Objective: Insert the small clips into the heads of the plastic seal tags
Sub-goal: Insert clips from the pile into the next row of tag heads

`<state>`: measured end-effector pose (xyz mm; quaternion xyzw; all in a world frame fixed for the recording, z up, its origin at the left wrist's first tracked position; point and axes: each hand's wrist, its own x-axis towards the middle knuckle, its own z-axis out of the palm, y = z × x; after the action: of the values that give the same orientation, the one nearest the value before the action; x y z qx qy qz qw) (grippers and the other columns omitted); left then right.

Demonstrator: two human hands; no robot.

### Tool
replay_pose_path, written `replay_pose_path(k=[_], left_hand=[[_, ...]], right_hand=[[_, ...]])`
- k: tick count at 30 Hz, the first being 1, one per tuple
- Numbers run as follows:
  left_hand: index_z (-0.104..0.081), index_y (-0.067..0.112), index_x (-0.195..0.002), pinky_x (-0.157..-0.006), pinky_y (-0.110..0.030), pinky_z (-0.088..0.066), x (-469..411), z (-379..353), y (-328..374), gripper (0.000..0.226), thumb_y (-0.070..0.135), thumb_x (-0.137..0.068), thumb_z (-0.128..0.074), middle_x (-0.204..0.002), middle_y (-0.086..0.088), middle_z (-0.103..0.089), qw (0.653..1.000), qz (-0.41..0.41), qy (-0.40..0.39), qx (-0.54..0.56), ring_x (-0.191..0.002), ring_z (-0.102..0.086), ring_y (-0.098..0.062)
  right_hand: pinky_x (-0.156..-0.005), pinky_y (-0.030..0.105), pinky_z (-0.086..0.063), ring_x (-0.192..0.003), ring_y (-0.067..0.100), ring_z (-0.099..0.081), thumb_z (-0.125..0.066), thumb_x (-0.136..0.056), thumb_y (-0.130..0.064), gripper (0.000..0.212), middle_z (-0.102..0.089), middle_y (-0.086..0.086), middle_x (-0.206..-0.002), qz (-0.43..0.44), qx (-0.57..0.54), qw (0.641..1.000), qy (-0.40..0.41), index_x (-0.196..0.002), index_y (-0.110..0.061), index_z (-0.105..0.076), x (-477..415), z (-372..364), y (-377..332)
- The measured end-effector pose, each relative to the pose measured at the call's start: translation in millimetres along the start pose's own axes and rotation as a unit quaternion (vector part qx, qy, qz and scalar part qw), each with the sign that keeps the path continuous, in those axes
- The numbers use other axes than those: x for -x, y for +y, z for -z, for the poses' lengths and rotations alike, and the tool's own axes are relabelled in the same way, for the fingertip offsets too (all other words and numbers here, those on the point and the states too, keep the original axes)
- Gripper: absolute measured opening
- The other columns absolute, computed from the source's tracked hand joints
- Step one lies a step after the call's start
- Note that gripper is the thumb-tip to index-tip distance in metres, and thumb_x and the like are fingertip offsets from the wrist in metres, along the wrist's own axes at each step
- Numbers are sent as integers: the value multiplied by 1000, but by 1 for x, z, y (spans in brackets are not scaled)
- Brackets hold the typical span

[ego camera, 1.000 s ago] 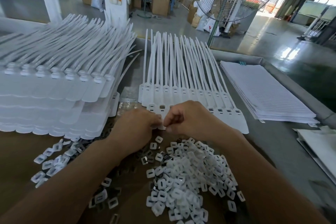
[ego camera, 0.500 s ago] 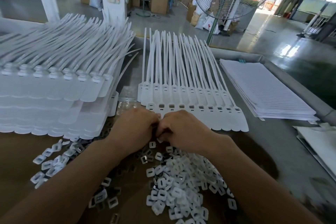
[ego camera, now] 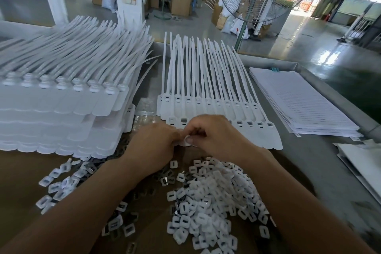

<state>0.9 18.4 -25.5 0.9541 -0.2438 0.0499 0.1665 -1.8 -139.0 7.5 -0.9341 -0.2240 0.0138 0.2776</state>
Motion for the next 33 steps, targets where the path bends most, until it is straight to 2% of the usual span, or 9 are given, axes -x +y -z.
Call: replay_pose_path(k=[4, 7, 10, 13, 15, 18, 22, 27, 33], left_hand=[[-64, 27, -112, -90, -31, -45, -1, -2, 0, 34, 15, -90, -41, -113, 5, -65, 1000, 6, 2, 13, -104, -57, -13], [-66, 25, -109, -91, -33, -45, -1, -3, -1, 32, 16, -91, -41, -113, 3, -65, 1000, 6, 0, 10, -104, -57, -14], [-66, 25, -108, -92, -32, -44, -1, -5, -2, 33, 14, -90, -41, -112, 4, -65, 1000, 3, 0, 11, -105, -56, -13], [-66, 25, -109, -92, -32, -44, -1, -5, -3, 33, 14, -89, -41, -113, 4, -65, 1000, 0, 0, 12, -105, -56, -13], [-66, 25, -109, -92, -31, -44, -1, -6, -3, 33, 14, -89, -41, -112, 4, -65, 1000, -2, 1, 11, -105, -56, -13], [-66, 23, -108, -91, -30, -44, -2, -6, -4, 33, 13, -88, -41, -111, 4, -65, 1000, -6, 5, 1, -105, -56, -13], [-64, 23, -110, -92, -31, -43, -2, -6, -4, 34, 13, -90, -39, -113, 4, -64, 1000, -10, 2, -6, -106, -55, -13], [-64, 25, -113, -93, -28, -43, -2, -5, -3, 34, 14, -92, -39, -115, 5, -64, 1000, -15, 10, 1, -106, -56, -12], [-62, 27, -115, -93, -25, -42, -2, -5, -4, 35, 15, -92, -39, -116, 6, -63, 1000, -18, 16, 3, -108, -55, -11]], right_hand=[[-61, 4, -41, -62, -9, -53, -68, -81, -21, 5, -57, -20, -67, -49, -31, 994, 88, -82, -20, -73, -10, 5, 8], [-65, 14, -50, -58, -4, -57, -68, -81, -17, 4, -62, -12, -64, -90, -61, 989, 99, -79, -17, -71, -21, 6, 12], [-77, 28, -54, -70, 4, -59, -66, -81, -11, 8, -61, -10, -70, -123, -55, 987, 90, -82, -18, -67, -31, 2, 13], [-84, 33, -53, -84, 15, -63, -62, -83, -6, 16, -68, 4, -87, -135, -55, 984, 99, -96, -12, -69, -39, -4, 13], [-86, 34, -52, -87, 19, -65, -62, -83, -5, 14, -69, 6, -86, -137, -51, 984, 100, -94, -8, -70, -42, -7, 14], [-81, 30, -51, -78, 13, -60, -61, -84, -5, 10, -63, -3, -73, -144, -52, 984, 96, -87, -8, -70, -46, -10, 17], [-74, 18, -37, -84, 4, -51, -61, -86, -12, 13, -69, 0, -98, -145, -22, 986, 76, -92, -11, -73, -50, -15, 22], [-74, 20, -37, -96, 13, -59, -60, -86, -15, 15, -69, 0, -102, -149, 12, 986, 68, -93, -13, -73, -56, -19, 23], [-77, 23, -41, -95, 16, -60, -58, -86, -10, 13, -68, 2, -100, -135, 35, 988, 61, -91, -11, -70, -58, -18, 21]])
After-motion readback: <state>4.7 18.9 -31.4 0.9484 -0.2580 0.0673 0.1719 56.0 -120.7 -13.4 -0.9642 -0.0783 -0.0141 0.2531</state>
